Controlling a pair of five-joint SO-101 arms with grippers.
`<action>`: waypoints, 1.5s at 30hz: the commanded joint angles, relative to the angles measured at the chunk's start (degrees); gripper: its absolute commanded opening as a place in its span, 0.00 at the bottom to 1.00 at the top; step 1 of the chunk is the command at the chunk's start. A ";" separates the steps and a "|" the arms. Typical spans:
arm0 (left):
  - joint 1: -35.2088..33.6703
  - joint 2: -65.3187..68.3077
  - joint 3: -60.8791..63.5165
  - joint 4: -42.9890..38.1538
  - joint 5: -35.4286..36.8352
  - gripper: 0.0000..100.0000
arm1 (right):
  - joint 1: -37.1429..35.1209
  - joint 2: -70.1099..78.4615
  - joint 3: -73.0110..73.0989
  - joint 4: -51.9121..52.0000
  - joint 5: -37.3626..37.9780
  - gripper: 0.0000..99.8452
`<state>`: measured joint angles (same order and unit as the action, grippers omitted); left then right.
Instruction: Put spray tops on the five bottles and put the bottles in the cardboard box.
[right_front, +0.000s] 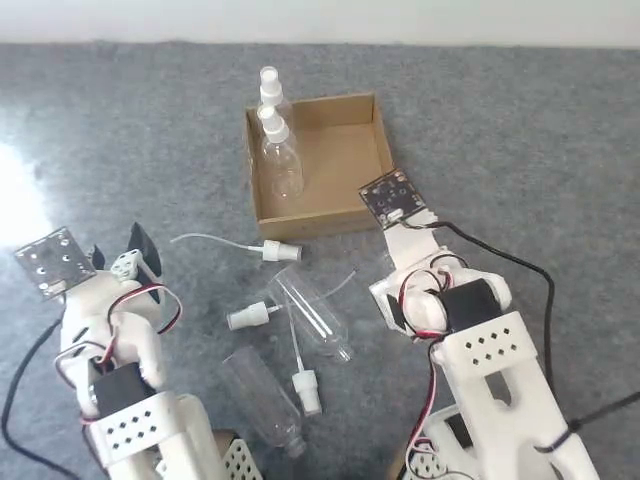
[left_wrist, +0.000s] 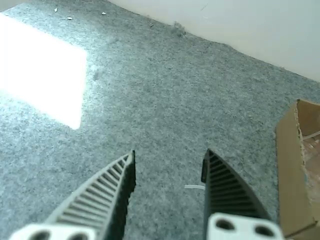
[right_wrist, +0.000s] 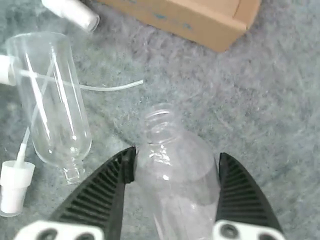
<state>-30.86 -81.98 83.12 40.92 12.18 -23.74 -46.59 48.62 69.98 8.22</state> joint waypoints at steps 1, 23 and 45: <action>-0.09 -0.53 -0.48 -1.41 -0.18 0.21 | -0.40 -2.68 -0.62 -0.04 -1.67 0.17; -0.09 -0.53 -0.48 -1.41 -0.18 0.21 | -0.57 -27.74 10.90 -10.15 -10.37 0.09; -0.09 -0.53 -0.48 -1.41 -0.18 0.21 | -5.05 -57.45 46.95 -36.53 -11.08 0.08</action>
<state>-30.86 -81.98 83.12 40.92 12.18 -28.31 -103.03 93.89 39.03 -1.45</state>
